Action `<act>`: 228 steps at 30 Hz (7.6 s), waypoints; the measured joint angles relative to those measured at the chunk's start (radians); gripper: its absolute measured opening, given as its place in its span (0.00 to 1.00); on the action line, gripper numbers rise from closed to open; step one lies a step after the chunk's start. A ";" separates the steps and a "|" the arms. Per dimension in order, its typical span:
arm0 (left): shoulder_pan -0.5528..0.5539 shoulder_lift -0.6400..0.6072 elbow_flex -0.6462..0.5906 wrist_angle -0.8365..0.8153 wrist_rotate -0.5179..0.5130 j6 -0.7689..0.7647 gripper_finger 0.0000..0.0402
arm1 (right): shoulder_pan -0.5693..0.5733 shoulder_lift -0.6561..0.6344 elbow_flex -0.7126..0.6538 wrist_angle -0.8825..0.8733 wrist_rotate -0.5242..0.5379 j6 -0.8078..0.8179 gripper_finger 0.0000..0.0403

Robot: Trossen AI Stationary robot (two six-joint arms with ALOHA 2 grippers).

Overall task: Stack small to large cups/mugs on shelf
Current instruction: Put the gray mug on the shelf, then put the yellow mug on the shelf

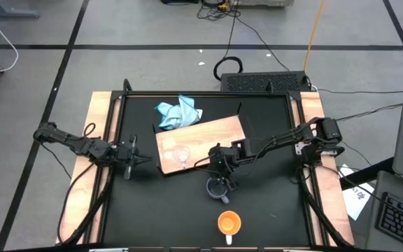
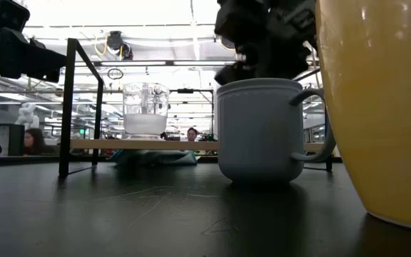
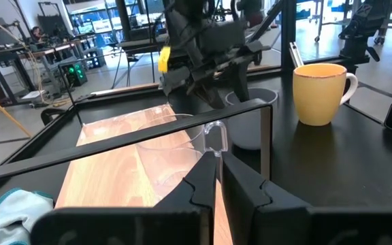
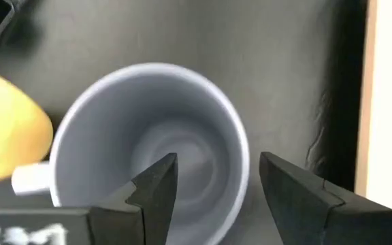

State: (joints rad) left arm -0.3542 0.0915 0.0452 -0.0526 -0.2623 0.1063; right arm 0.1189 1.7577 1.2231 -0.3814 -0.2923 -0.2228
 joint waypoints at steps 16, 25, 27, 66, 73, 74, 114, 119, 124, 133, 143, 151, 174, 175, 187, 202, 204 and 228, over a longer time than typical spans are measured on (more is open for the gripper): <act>0.000 0.007 0.000 0.000 0.000 0.014 0.06 | 0.000 0.012 0.001 0.008 0.000 -0.007 0.20; 0.000 0.007 0.000 0.000 0.001 0.014 0.06 | -0.029 0.012 0.001 0.015 0.000 0.026 0.03; 0.000 0.007 0.000 0.000 0.001 0.014 0.06 | -0.036 0.012 0.001 0.010 0.000 0.027 0.02; 0.000 0.007 0.000 0.000 0.002 0.023 0.06 | -0.226 0.012 0.297 -0.248 0.081 0.051 0.00; 0.000 0.007 0.000 0.000 0.002 0.021 0.06 | -0.291 0.012 0.358 -0.303 0.074 0.052 0.00; 0.000 0.007 0.000 0.000 0.001 0.021 0.06 | -0.299 0.012 0.360 -0.308 0.060 0.048 0.00; -0.001 0.006 0.000 0.000 0.001 0.019 0.06 | -0.346 0.117 0.359 -0.270 0.087 0.080 0.01; 0.000 0.006 0.000 -0.001 0.002 0.020 0.06 | -0.346 0.117 0.355 -0.272 0.087 0.095 0.01; 0.000 0.006 0.000 -0.001 0.002 0.020 0.06 | -0.346 0.114 0.333 -0.266 0.083 0.107 0.01; 0.000 0.006 0.000 -0.001 0.002 0.019 0.06 | -0.346 0.114 0.324 -0.238 0.083 0.123 0.02; 0.000 0.006 0.000 -0.001 0.002 0.011 0.06 | -0.331 0.119 0.322 -0.225 0.083 0.104 0.15; 0.000 0.006 0.000 -0.001 0.002 0.006 0.06 | -0.328 0.119 0.322 -0.221 0.082 0.104 0.23; 0.000 0.007 0.000 -0.001 0.002 0.012 0.06 | -0.327 -0.201 0.323 -0.358 0.082 -0.003 0.02; 0.000 0.007 0.000 -0.001 0.002 0.012 0.06 | -0.325 -0.213 0.323 -0.373 0.082 -0.005 0.02; -0.026 0.007 0.040 -0.026 0.098 -0.001 0.06 | -0.180 -0.379 0.260 -0.410 0.080 0.002 0.00; -0.213 0.006 0.193 -0.118 -0.182 0.044 0.01 | -0.103 -0.864 -0.310 -0.043 0.087 0.140 0.00; -0.218 0.007 0.193 -0.086 -0.241 0.081 0.00 | -0.106 -0.928 -0.372 -0.011 0.089 0.139 0.00; -0.117 0.006 0.194 -0.083 -0.326 0.055 0.00 | -0.257 -1.157 -0.703 0.255 -0.003 0.159 0.00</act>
State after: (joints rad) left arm -0.4709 0.0978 0.2390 -0.1359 -0.5884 0.1614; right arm -0.1381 0.6009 0.5205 -0.1263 -0.2955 -0.0635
